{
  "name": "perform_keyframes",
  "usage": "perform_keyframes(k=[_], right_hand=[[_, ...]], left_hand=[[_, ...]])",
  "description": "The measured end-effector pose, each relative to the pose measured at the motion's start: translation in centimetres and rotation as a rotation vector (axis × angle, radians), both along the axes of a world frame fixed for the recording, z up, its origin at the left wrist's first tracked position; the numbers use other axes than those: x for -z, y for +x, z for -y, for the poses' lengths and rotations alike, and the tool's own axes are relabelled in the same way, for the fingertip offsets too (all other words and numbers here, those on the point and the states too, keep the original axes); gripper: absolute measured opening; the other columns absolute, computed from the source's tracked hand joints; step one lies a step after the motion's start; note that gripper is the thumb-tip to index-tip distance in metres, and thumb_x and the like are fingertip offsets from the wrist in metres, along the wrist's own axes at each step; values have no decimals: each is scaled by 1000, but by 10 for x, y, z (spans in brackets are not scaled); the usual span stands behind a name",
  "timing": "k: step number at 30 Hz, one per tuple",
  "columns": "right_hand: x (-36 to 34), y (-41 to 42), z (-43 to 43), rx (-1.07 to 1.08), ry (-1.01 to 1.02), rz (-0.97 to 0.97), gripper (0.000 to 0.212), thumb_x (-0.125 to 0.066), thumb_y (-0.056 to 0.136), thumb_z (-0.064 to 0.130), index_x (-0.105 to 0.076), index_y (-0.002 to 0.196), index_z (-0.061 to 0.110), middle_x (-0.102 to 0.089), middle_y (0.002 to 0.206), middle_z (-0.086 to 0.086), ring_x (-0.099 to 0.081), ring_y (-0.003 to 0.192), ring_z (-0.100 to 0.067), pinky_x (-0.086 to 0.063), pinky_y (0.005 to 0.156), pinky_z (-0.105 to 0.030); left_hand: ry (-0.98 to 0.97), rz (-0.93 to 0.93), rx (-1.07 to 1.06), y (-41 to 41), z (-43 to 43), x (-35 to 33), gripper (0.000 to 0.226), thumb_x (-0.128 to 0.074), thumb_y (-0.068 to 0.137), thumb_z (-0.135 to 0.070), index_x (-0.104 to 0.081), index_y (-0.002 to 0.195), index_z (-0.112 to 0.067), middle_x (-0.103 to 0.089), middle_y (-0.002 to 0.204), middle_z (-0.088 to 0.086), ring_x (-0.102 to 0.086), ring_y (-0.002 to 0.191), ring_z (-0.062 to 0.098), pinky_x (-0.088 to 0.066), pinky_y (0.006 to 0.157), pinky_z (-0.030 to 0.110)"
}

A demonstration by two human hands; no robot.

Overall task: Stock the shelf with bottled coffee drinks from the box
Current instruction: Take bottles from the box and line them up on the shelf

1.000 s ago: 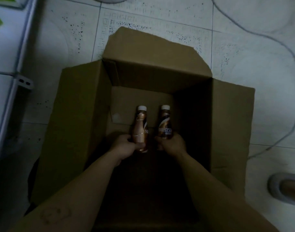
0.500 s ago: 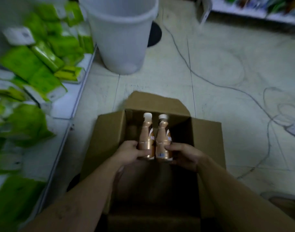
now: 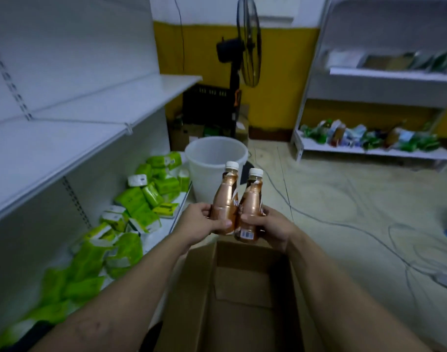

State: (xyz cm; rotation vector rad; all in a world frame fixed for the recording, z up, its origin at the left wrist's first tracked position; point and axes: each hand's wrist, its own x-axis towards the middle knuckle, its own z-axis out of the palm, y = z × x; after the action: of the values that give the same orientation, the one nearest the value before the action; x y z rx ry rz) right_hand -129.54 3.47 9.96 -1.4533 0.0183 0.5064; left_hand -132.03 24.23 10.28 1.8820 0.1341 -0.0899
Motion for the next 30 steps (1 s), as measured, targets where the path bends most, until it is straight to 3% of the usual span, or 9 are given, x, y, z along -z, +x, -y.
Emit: perform_keyframes(k=[3,7,12,16,18,23,27,30], right_hand=[[-37,-19,-3,49,21,118,52,-79,74,16,-55,120,13,-68,114,-11,-67,101,-27,-55,79,-36],[-86,-45,3,37,50,236,57,-78,75,21,-55,125,9,-66,119,-14,-65,107,-30,-52,92,-44],[-158,-81,-4,5,23,369,59,-78,69,31,-58,121,13,-68,115,-13,-65,104,-30,-53,79,-40],[-200,-101,-23,-9,-35,510,38,-72,83,30,-59,117,20,-67,113,-7,-64,103,-23,-49,74,-31],[-211,-107,-35,-29,-26,555,32,-72,84,30,-60,112,22,-69,111,-6,-65,100,-21,-51,74,-31],[-222,-107,-77,-81,44,602,40,-75,82,28,-61,119,19,-69,111,-5,-66,100,-22,-53,78,-37],[-224,-104,-126,-183,124,612,33,-76,81,21,-64,111,17,-72,106,-7,-71,91,-21,-55,64,-29],[-224,-108,-169,-303,172,597,34,-77,80,17,-65,111,13,-73,105,-8,-72,92,-24,-57,72,-36]], left_hand=[[-32,109,-16,-17,4,-35,47,-91,57,-22,-60,92,-29,-68,93,-8,-66,84,8,-52,67,25],[-65,202,8,-39,6,-80,44,-89,59,-21,-64,95,-29,-71,101,-1,-67,93,14,-55,82,34],[-67,368,-57,-73,1,-138,50,-91,55,-20,-66,98,-24,-71,105,3,-67,94,12,-54,83,30],[6,456,-141,-102,-15,-181,64,-93,51,-21,-65,108,-12,-70,107,7,-65,99,21,-52,90,42],[41,485,-162,-114,-24,-196,64,-92,53,-20,-64,109,-8,-70,105,8,-66,97,21,-53,89,42],[178,549,-252,-145,-57,-220,59,-92,54,-26,-63,104,-16,-70,101,1,-66,87,11,-55,70,25],[310,529,-393,-173,-93,-230,65,-91,55,-33,-63,110,-14,-70,101,0,-66,90,14,-54,84,35],[354,499,-508,-198,-123,-233,61,-91,53,-32,-61,104,-18,-70,95,-4,-66,83,8,-53,73,26]])
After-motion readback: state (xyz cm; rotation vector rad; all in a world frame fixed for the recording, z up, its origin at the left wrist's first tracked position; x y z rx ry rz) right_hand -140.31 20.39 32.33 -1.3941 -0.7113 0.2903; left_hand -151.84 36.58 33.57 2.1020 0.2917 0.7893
